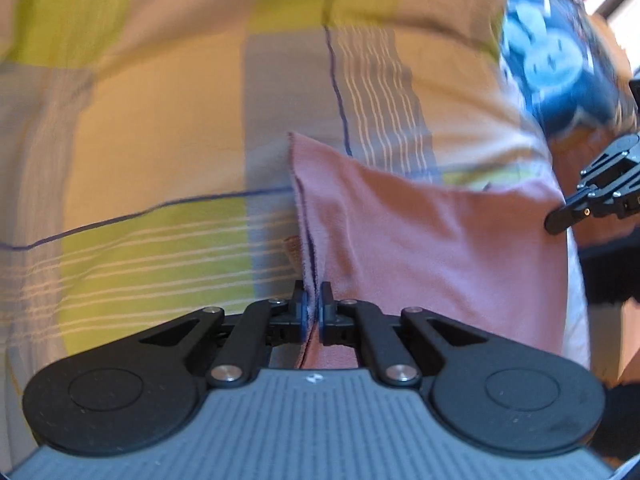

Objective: Fold clothes

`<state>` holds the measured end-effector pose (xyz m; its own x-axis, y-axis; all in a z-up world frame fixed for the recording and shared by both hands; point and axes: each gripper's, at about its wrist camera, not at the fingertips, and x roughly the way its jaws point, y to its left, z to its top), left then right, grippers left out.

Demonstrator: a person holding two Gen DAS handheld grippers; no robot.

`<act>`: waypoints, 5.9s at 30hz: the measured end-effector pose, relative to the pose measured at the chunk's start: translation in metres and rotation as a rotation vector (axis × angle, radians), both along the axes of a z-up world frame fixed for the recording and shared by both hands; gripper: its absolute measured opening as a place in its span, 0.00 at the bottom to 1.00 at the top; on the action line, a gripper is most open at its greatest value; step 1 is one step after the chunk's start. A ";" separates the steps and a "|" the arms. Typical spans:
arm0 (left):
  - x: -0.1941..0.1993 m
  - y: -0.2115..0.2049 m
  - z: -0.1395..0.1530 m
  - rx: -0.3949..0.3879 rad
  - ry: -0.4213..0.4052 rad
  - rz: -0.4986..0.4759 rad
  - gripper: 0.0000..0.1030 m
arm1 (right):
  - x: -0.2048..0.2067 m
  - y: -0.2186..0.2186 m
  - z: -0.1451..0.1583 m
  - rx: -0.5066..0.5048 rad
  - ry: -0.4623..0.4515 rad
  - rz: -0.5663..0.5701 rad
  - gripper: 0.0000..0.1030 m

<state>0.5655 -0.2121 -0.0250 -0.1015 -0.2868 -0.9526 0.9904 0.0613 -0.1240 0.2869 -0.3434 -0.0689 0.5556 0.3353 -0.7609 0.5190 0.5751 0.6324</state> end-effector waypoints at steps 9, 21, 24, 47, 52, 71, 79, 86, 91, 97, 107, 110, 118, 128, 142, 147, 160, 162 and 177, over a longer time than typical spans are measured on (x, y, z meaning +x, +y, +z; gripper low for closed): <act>0.026 0.064 0.144 -0.368 -0.028 0.288 0.02 | 0.042 -0.020 0.151 -0.285 -0.274 0.166 0.02; -0.095 0.198 0.225 -0.629 -0.044 0.557 0.02 | -0.011 0.038 0.311 -0.735 -0.534 0.527 0.02; -0.133 0.229 0.192 -0.587 -0.029 0.627 0.02 | -0.032 0.071 0.301 -0.773 -0.522 0.631 0.02; -0.115 0.216 0.009 -0.254 0.013 0.798 0.02 | 0.030 0.063 0.083 -0.432 -0.153 0.772 0.02; -0.101 0.209 -0.010 -0.169 0.073 0.845 0.04 | 0.060 0.038 0.036 -0.323 -0.035 0.677 0.13; -0.048 0.190 -0.008 -0.219 0.109 0.881 0.00 | 0.069 -0.016 0.011 -0.006 0.040 0.307 0.05; -0.048 0.193 -0.023 -0.169 0.136 0.860 0.00 | 0.059 -0.012 0.015 -0.117 -0.005 0.358 0.06; -0.038 0.185 -0.017 -0.214 0.134 0.873 0.01 | 0.071 -0.022 0.011 -0.027 -0.028 0.301 0.38; -0.044 0.177 -0.020 -0.212 0.085 0.826 0.00 | 0.082 -0.018 0.012 -0.067 -0.028 0.324 0.13; -0.049 0.185 -0.028 -0.208 -0.005 0.850 0.00 | 0.068 -0.015 0.016 -0.171 -0.087 0.358 0.08; -0.062 0.205 -0.025 -0.296 -0.066 0.925 0.00 | 0.061 -0.015 -0.002 -0.198 -0.137 0.359 0.07; -0.069 0.218 -0.014 -0.350 -0.028 0.995 0.03 | 0.058 -0.015 -0.001 -0.201 -0.143 0.330 0.06; -0.091 0.205 -0.019 -0.349 -0.023 0.873 0.20 | 0.046 -0.005 0.022 -0.244 -0.218 0.296 0.27; -0.117 0.214 -0.035 -0.414 -0.241 0.852 0.01 | 0.058 0.022 0.013 -0.457 -0.215 0.470 0.13; -0.205 0.257 -0.015 -0.409 -0.496 0.957 0.01 | 0.019 0.025 0.042 -0.626 -0.414 0.419 0.29; -0.286 0.235 -0.007 -0.263 -0.638 0.777 0.06 | -0.052 0.037 0.075 -0.567 -0.427 0.455 0.48; -0.365 0.189 -0.043 -0.086 -0.919 0.295 0.29 | -0.156 0.169 0.051 -1.084 -0.500 1.015 0.44; -0.359 0.187 -0.046 -0.093 -0.929 0.274 0.29 | -0.151 0.184 0.041 -1.163 -0.509 1.062 0.44; -0.326 0.172 -0.100 0.027 -1.214 -0.216 0.21 | -0.117 0.215 -0.027 -1.591 -0.587 1.268 0.43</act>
<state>0.2396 -0.0405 -0.1254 0.8102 -0.3527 -0.4681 0.4533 -0.1293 0.8820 0.1701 -0.1282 -0.0962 0.8230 0.0290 -0.5673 -0.5191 0.4442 -0.7303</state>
